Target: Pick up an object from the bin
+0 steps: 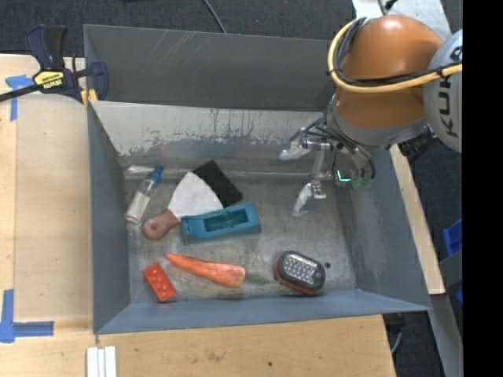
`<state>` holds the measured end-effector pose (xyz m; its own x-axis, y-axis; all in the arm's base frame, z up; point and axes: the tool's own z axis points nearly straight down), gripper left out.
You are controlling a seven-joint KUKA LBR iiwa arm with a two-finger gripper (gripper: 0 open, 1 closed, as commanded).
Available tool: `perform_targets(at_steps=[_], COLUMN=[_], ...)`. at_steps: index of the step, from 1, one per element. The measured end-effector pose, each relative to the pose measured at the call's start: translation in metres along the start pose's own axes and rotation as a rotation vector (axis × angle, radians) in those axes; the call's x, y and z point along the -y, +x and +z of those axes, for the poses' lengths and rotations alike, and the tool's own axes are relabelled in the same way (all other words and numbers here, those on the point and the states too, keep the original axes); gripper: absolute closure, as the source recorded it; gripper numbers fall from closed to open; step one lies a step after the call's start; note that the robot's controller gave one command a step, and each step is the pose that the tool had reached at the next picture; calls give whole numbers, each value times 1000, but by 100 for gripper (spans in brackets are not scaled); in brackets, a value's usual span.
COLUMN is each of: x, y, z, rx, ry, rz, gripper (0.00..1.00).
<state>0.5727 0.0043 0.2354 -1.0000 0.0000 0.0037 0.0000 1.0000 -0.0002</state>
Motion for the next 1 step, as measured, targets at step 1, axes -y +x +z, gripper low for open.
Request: perform_targets(at_steps=[1], x=[0], y=[-1], z=[-4], rx=[8], ry=[0], rz=[0], gripper=[0])
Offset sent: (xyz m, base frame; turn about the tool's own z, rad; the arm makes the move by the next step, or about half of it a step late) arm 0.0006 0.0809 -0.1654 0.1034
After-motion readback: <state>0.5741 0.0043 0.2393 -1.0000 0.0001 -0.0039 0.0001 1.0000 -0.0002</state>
